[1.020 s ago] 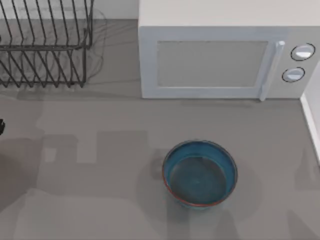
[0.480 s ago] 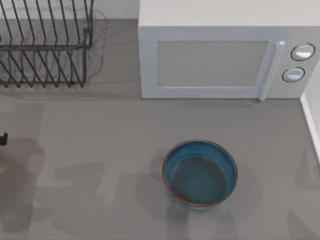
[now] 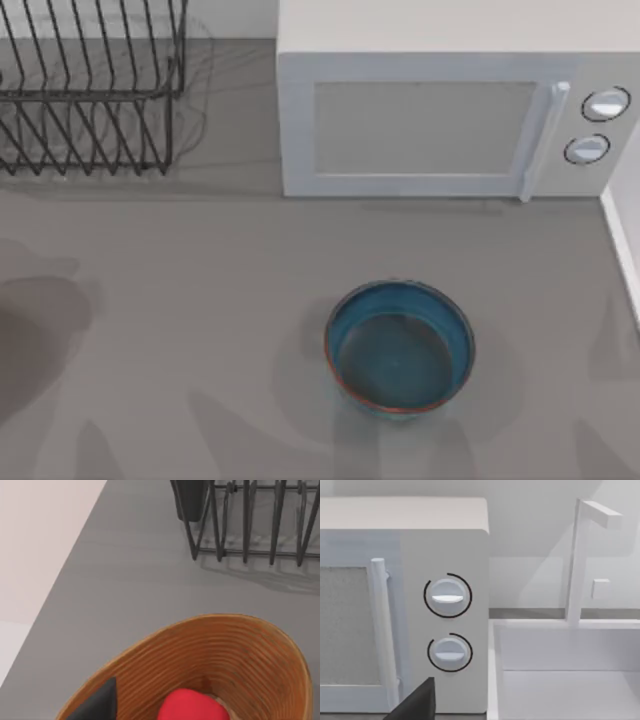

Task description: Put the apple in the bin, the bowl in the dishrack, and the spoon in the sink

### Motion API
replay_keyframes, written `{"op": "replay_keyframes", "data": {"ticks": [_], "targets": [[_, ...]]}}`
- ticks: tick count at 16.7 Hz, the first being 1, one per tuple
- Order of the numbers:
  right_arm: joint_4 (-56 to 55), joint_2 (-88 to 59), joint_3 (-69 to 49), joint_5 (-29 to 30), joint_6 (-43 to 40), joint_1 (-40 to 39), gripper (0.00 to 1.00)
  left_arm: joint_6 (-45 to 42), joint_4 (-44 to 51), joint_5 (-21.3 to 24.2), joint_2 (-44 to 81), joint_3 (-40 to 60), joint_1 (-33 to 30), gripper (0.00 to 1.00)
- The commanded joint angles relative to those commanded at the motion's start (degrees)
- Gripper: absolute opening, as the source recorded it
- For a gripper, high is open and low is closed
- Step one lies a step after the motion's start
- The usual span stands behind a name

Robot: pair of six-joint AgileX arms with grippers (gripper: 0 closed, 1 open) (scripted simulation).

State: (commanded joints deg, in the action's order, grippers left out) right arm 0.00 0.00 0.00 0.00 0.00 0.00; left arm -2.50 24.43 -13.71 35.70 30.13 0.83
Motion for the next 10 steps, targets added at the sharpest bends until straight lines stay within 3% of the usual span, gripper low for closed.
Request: {"op": "replay_keyframes", "data": {"ticks": [5, 10], "targets": [[0.00, 0.00, 0.00, 0.00, 0.00, 0.00, 1.00, 0.16, -16.31, 7.25, -24.42, -19.63, -0.35, 1.00], [0.00, 0.00, 0.00, 0.00, 0.00, 0.00, 1.00, 2.21, -24.13, 13.41, -35.24, -29.73, -0.81, 1.00]]}}
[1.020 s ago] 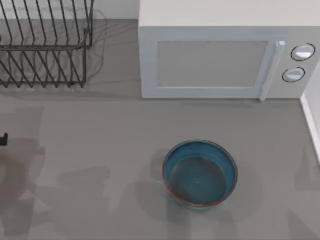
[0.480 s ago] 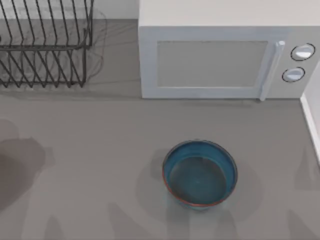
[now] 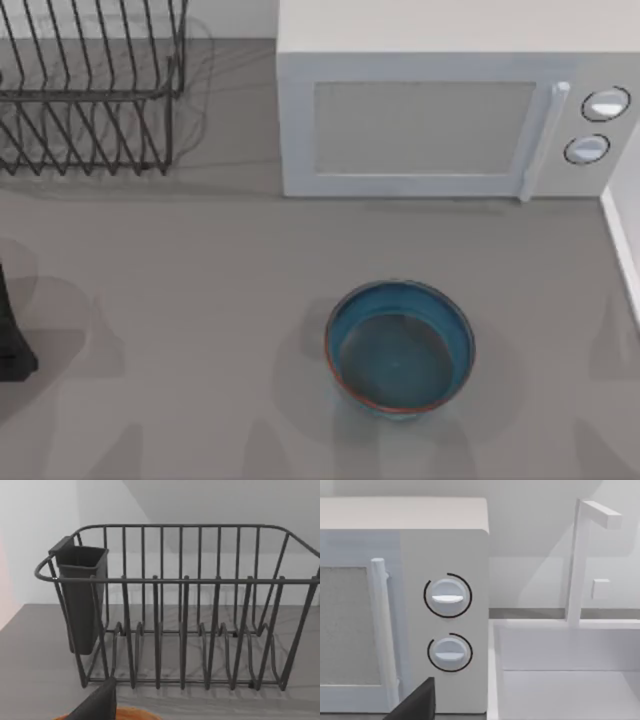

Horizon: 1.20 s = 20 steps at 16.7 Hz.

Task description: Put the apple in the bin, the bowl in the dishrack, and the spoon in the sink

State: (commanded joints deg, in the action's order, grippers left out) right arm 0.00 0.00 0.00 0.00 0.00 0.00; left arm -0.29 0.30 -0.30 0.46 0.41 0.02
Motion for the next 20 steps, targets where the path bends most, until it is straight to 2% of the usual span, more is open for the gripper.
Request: {"op": "replay_keyframes", "data": {"ticks": [7, 10, 15, 20], "targets": [[0.00, 0.00, 0.00, 0.00, 0.00, 0.00, 1.00, 0.35, 0.04, 0.26, 0.25, 0.17, -0.16, 1.00], [0.00, 0.00, 0.00, 0.00, 0.00, 0.00, 1.00, 1.55, 2.47, 0.60, 5.11, 4.63, -2.73, 1.00], [0.00, 0.00, 0.00, 0.00, 0.00, 0.00, 1.00, 6.34, 13.53, 1.68, 24.24, 20.71, -11.40, 1.00], [0.00, 0.00, 0.00, 0.00, 0.00, 0.00, 1.00, 13.67, 32.97, 3.20, 53.21, 43.59, -23.00, 1.00]]}}
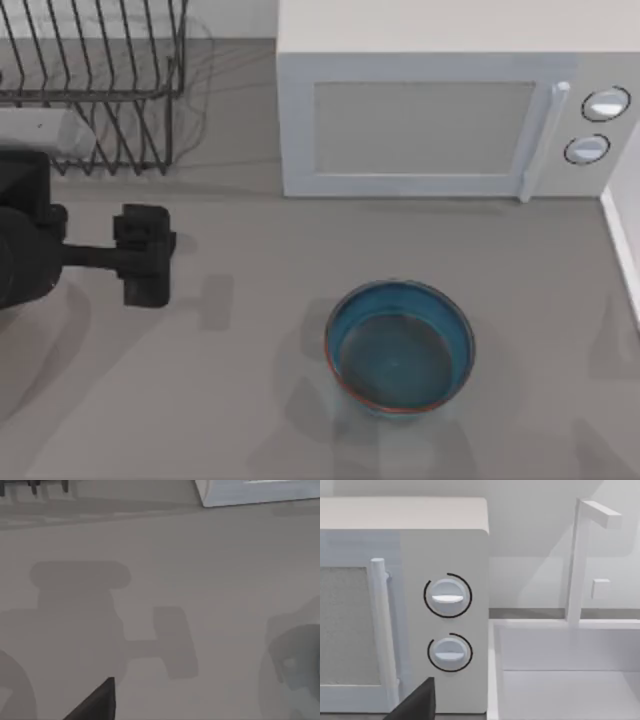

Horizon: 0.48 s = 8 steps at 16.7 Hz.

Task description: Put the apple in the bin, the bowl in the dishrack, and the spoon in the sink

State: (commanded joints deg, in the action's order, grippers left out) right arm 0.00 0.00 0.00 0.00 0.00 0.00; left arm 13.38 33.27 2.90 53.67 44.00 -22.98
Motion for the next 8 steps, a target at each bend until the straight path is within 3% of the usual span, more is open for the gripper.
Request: {"op": "replay_keyframes", "data": {"ticks": [8], "targets": [[0.00, 0.00, 0.00, 0.00, 0.00, 0.00, 1.00, 15.42, 37.84, 2.04, 50.54, 43.87, -18.24, 1.00]]}}
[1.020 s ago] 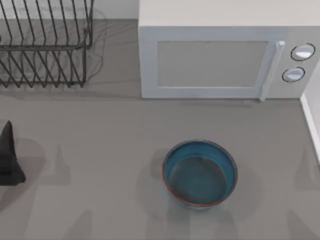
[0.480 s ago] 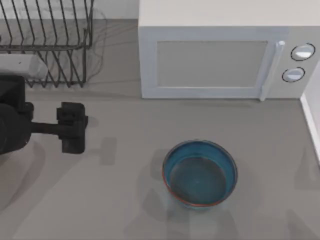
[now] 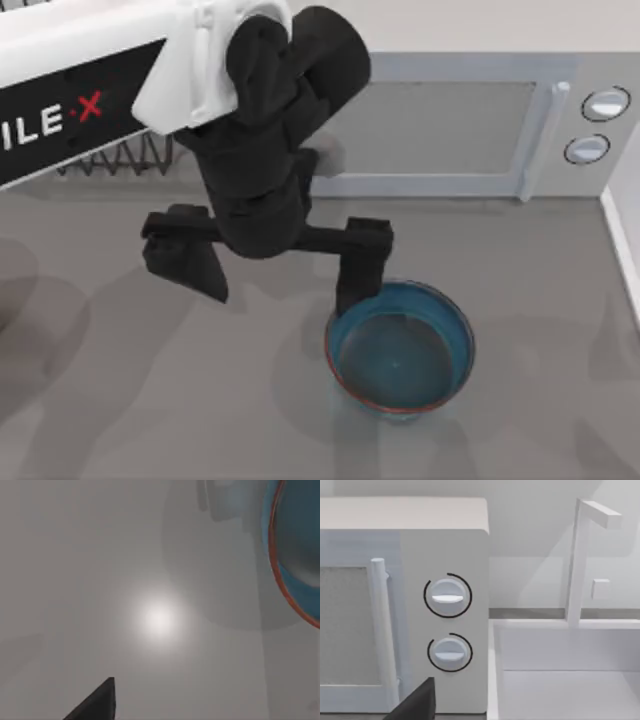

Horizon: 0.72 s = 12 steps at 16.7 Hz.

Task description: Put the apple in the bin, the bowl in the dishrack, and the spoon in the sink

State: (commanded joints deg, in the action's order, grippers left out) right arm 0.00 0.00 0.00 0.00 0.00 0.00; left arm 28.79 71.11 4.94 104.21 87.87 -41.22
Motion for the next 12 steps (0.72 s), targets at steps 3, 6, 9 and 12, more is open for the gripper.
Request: {"op": "replay_keyframes", "data": {"ticks": [3, 6, 9, 12], "targets": [[0.00, 0.00, 0.00, 0.00, 0.00, 0.00, 1.00, 6.45, 11.52, -0.06, 15.58, 17.79, -5.36, 1.00], [0.00, 0.00, 0.00, 0.00, 0.00, 0.00, 1.00, 12.72, 19.69, -0.72, 28.01, 35.05, -9.59, 1.00], [0.00, 0.00, 0.00, 0.00, 0.00, 0.00, 1.00, 18.38, 24.45, -1.88, 36.99, 50.37, -12.72, 1.00], [0.00, 0.00, 0.00, 0.00, 0.00, 0.00, 1.00, 22.99, 26.44, -3.22, 42.46, 61.99, -14.80, 1.00]]}}
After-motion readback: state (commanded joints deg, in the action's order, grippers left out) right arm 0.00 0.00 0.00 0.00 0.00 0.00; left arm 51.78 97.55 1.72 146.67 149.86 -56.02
